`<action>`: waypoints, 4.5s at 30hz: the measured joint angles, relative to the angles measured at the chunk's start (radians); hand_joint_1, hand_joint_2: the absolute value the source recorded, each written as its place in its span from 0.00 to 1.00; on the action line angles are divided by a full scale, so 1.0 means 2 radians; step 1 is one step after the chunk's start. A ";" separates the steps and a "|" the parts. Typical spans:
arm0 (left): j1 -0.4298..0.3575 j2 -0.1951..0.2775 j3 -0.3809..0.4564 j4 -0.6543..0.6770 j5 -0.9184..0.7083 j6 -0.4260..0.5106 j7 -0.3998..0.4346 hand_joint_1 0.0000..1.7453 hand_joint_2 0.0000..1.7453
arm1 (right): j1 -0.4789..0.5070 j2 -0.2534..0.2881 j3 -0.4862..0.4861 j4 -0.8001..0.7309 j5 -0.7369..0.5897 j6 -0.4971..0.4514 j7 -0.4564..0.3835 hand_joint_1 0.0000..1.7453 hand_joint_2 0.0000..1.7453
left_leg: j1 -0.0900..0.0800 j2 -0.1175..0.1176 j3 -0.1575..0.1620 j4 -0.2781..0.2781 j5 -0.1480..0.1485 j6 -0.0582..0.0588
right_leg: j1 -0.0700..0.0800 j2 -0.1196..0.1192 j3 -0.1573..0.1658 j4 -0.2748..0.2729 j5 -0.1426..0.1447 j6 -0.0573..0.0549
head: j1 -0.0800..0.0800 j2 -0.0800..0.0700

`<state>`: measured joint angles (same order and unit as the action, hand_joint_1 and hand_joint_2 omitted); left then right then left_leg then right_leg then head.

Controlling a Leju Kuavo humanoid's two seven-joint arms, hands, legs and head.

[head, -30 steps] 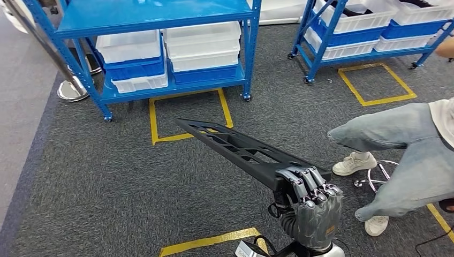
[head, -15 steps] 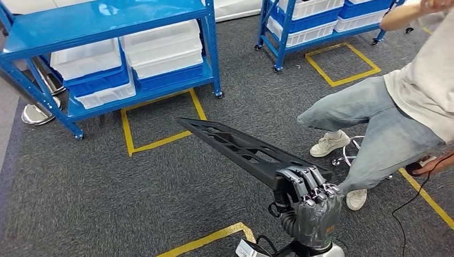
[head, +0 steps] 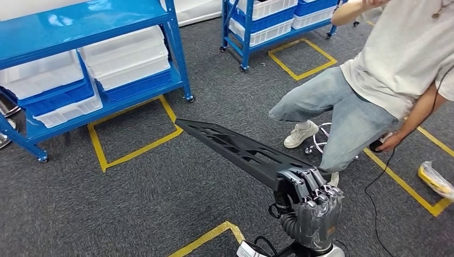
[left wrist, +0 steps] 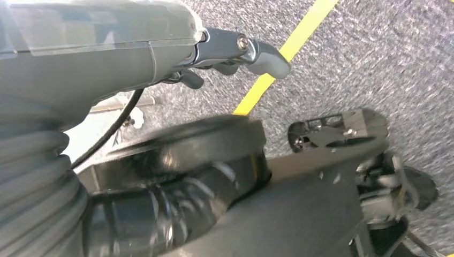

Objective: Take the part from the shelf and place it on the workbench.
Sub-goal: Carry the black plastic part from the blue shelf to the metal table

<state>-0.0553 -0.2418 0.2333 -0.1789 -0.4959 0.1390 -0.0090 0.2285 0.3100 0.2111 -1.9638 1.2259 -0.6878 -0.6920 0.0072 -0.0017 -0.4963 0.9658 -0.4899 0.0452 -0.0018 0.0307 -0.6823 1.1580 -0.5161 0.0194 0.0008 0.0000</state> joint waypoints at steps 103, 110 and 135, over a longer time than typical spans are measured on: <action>0.008 -0.001 0.021 0.000 -0.016 -0.003 -0.022 0.00 1.00 | 0.026 -0.014 0.010 0.009 -0.040 -0.001 0.000 1.00 1.00 | -0.004 0.060 0.003 0.018 -0.021 -0.015 | 0.005 -0.042 0.045 -0.065 0.025 -0.009 | 0.004 0.000; 0.003 0.000 0.022 -0.001 -0.016 -0.002 -0.025 0.00 1.00 | 0.027 -0.014 0.011 0.007 -0.039 -0.001 0.000 1.00 1.00 | 0.001 0.006 -0.061 0.163 -0.088 -0.025 | -0.002 -0.004 0.047 -0.068 0.028 -0.021 | 0.004 0.000; 0.009 -0.001 0.022 -0.001 -0.019 -0.004 -0.024 0.00 1.00 | 0.028 -0.017 0.013 0.006 -0.053 -0.001 0.000 1.00 1.00 | 0.000 0.047 0.001 0.027 -0.027 -0.019 | 0.002 -0.036 0.046 -0.068 0.028 -0.012 | 0.007 0.000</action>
<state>-0.0383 -0.2428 0.2770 -0.1801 -0.5334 0.1317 -0.0562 0.2840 0.2754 0.2366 -1.9515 1.1199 -0.6905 -0.6912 0.0063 0.0914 -0.4947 1.0189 -0.5432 0.0074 0.0016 -0.0406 -0.5911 1.0228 -0.4595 -0.0038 0.0154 0.0000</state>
